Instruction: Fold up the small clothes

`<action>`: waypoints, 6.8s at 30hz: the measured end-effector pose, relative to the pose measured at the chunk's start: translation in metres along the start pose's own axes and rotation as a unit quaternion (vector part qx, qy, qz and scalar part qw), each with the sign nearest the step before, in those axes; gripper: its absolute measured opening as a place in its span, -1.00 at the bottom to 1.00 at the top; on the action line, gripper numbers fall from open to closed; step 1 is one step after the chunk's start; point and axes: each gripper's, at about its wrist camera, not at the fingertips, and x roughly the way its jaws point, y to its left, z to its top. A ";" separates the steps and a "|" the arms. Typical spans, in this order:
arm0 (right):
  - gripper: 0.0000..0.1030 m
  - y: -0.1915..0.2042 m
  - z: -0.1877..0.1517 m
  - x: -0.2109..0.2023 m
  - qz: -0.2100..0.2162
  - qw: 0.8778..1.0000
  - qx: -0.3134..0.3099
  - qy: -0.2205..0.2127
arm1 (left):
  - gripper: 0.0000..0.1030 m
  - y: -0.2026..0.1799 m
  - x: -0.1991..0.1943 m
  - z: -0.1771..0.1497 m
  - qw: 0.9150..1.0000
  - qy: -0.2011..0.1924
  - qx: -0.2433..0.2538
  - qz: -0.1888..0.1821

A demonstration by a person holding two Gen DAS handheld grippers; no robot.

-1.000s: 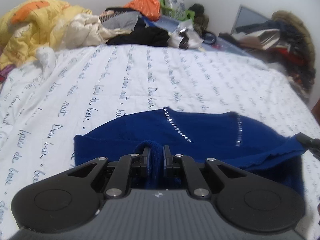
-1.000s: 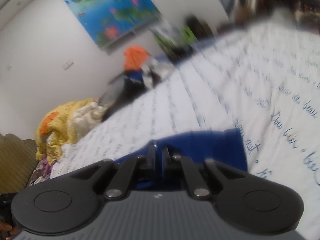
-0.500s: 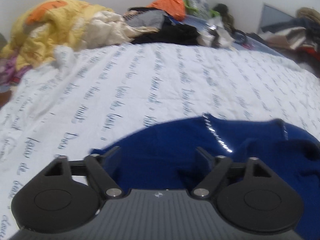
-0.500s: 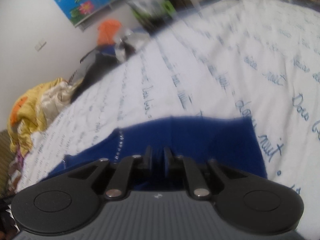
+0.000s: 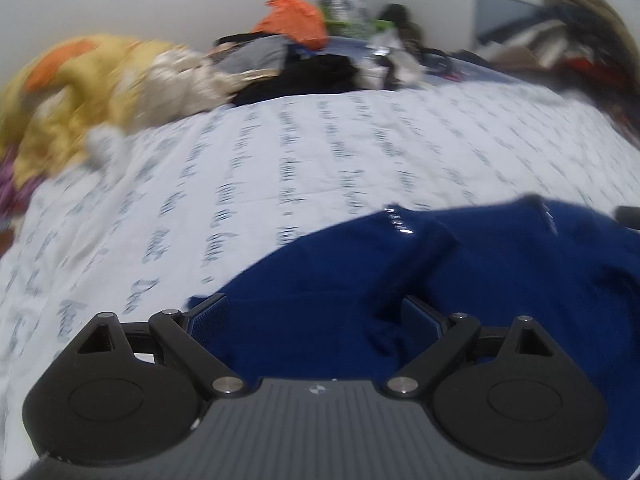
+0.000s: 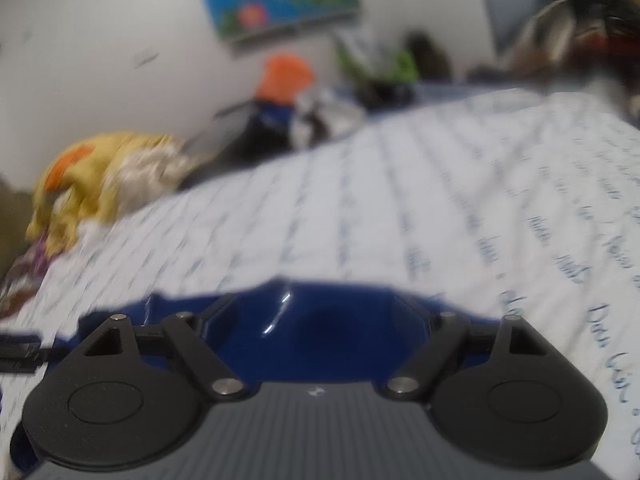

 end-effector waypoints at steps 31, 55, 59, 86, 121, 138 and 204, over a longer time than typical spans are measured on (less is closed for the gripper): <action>0.63 0.000 -0.096 -0.098 -0.094 0.993 -0.056 0.031 | -0.39 0.040 -0.074 -0.123 0.993 0.039 -0.076 -0.085; 0.73 0.054 -0.102 -0.089 -0.087 0.987 -0.136 0.004 | 0.50 0.026 -0.103 -0.101 0.997 -0.047 -0.029 -0.062; 0.73 0.062 -0.116 -0.075 -0.105 0.977 -0.180 0.045 | 0.50 -0.003 -0.085 -0.114 0.999 -0.006 0.026 -0.036; 1.00 0.051 -0.124 -0.062 -0.115 0.989 -0.090 0.010 | 0.99 -0.053 -0.055 -0.110 0.997 -0.021 -0.048 0.060; 1.00 0.051 -0.122 -0.061 -0.113 0.990 -0.086 0.011 | 1.00 -0.048 -0.059 -0.116 0.997 -0.031 -0.061 0.031; 1.00 0.199 -0.147 -0.069 -0.012 0.948 -0.318 -0.017 | 1.00 0.124 -0.027 -0.065 0.957 0.077 -0.260 -0.105; -0.87 0.060 -0.134 -0.136 -0.148 0.976 -0.109 -0.113 | -0.74 -0.270 0.007 0.075 0.994 0.015 0.056 -0.093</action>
